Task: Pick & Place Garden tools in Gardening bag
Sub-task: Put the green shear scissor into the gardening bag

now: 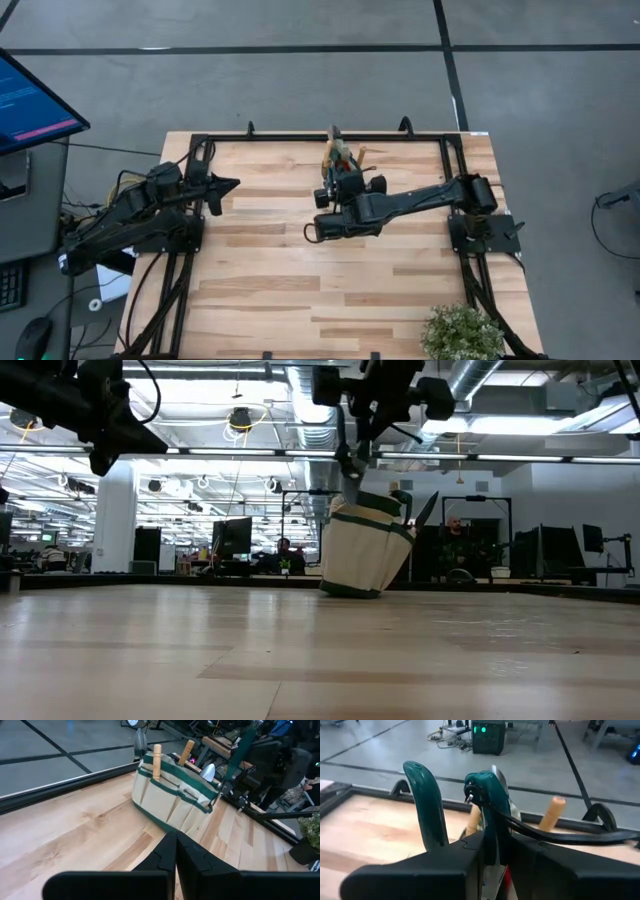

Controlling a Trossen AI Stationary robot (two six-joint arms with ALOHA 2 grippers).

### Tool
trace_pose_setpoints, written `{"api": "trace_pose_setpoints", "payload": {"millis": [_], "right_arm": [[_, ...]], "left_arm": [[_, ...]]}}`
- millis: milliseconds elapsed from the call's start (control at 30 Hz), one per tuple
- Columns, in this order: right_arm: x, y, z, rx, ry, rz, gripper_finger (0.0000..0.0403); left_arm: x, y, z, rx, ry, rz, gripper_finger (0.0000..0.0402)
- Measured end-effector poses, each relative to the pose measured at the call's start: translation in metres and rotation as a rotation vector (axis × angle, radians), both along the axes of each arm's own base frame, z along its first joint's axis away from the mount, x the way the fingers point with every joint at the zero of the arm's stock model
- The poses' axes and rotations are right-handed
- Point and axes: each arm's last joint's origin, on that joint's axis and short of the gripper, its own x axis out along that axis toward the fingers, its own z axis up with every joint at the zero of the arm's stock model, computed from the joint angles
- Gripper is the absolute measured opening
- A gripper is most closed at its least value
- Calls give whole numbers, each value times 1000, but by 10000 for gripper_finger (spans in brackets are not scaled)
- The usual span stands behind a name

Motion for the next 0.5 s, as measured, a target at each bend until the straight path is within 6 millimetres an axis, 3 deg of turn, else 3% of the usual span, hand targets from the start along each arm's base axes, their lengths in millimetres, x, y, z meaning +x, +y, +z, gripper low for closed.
{"api": "trace_pose_setpoints", "payload": {"millis": [500], "right_arm": [[-10,-2,-4,-67,73,-57,50]], "left_arm": [[0,0,1,16,-4,-1,7]]}}
